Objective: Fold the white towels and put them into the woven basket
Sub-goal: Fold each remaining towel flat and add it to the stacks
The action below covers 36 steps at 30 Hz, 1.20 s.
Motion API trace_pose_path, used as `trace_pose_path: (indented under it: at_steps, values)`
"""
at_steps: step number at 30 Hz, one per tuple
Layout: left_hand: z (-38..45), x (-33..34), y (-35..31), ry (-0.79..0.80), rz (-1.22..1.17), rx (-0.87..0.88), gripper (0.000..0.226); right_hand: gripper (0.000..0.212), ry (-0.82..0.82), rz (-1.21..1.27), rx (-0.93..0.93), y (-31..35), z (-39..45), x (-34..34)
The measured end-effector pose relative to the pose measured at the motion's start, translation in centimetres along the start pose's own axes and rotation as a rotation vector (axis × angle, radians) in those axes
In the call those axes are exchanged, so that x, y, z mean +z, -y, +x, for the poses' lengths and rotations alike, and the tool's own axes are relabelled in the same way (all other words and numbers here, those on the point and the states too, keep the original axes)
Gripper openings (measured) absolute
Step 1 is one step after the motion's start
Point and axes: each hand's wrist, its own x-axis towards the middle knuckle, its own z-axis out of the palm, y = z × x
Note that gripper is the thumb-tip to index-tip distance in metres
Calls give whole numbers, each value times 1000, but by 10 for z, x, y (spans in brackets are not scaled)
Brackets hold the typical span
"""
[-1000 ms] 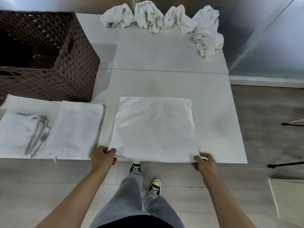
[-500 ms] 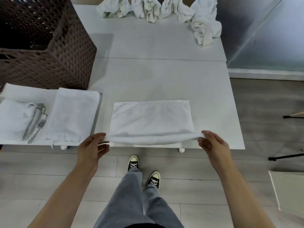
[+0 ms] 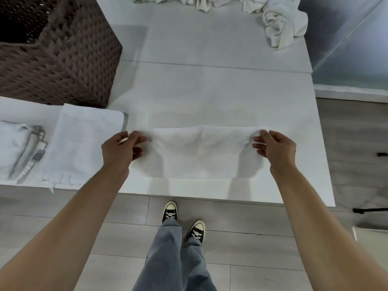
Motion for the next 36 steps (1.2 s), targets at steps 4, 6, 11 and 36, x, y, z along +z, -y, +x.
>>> trace_pose_path:
  at_steps: [4, 6, 11, 36]
  values:
    - [25, 15, 3, -16, 31, 13, 29, 25, -28, -30, -15, -3, 20, 9]
    - [34, 19, 9, -22, 57, 20, 33, 20, -33, -41, -20, -7, 26, 11]
    - [25, 21, 44, 74, 444, 264, 61, 35, -73, -372, -196, -31, 23, 19]
    - [8, 67, 115, 324, 1391, 1024, 58, 45, 113, -1013, -976, -170, -86, 32]
